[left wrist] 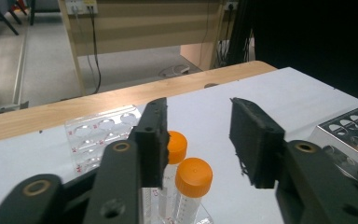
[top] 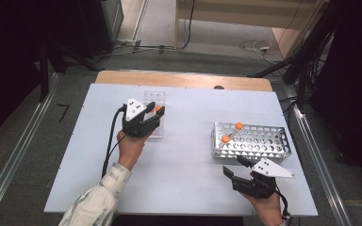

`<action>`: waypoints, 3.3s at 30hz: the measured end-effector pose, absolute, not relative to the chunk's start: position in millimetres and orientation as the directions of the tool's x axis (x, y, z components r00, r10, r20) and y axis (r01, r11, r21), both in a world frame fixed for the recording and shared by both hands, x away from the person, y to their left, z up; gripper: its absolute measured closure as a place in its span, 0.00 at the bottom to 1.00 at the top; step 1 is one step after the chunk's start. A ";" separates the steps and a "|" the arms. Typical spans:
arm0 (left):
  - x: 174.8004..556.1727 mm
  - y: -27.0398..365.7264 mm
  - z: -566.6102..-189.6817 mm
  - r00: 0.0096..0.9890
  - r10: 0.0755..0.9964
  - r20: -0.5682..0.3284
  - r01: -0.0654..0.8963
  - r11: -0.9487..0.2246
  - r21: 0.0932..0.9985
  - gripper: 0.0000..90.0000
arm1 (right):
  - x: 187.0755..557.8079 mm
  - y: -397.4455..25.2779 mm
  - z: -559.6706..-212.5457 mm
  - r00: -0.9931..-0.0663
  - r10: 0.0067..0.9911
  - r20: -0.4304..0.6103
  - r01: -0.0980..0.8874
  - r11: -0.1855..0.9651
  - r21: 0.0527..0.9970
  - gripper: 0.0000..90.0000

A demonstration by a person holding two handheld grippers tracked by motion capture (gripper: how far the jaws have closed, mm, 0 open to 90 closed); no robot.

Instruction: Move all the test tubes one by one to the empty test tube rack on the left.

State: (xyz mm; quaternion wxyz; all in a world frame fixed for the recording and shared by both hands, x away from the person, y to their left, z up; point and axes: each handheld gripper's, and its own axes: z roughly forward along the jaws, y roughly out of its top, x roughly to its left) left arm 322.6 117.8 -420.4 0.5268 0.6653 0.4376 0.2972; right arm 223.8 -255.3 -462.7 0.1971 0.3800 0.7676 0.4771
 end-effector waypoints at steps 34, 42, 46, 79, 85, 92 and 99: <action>259.5 124.0 -441.9 0.484 0.870 -0.093 0.309 -0.071 0.948 0.19 | 240.6 -265.0 -458.1 -0.566 0.824 0.041 0.383 0.218 0.898 0.36; 252.5 131.0 -448.7 0.472 0.878 -0.084 0.309 -0.076 0.948 0.19 | 251.1 -267.9 -456.9 -0.534 0.845 0.039 0.383 0.201 0.902 0.36; 250.1 132.8 -449.4 0.469 0.879 -0.089 0.312 -0.071 0.947 0.19 | 259.4 -268.2 -456.6 -0.520 0.853 0.036 0.377 0.192 0.906 0.38; 246.9 133.8 -453.2 0.472 0.877 -0.093 0.317 -0.071 0.946 0.19 | 309.6 -251.5 -459.1 -0.433 0.901 -0.014 0.397 0.205 0.895 0.64; 247.1 133.6 -453.7 0.474 0.875 -0.095 0.320 -0.071 0.945 0.19 | 313.1 -248.7 -459.8 -0.424 0.905 -0.025 0.400 0.212 0.892 0.69; 246.9 133.4 -453.8 0.476 0.874 -0.095 0.320 -0.071 0.945 0.19 | 317.3 -246.1 -462.6 -0.408 0.912 -0.033 0.412 0.216 0.885 0.72; 246.8 133.1 -454.1 0.478 0.873 -0.097 0.320 -0.071 0.945 0.19 | 317.2 -245.9 -462.4 -0.401 0.915 -0.037 0.405 0.214 0.889 0.79</action>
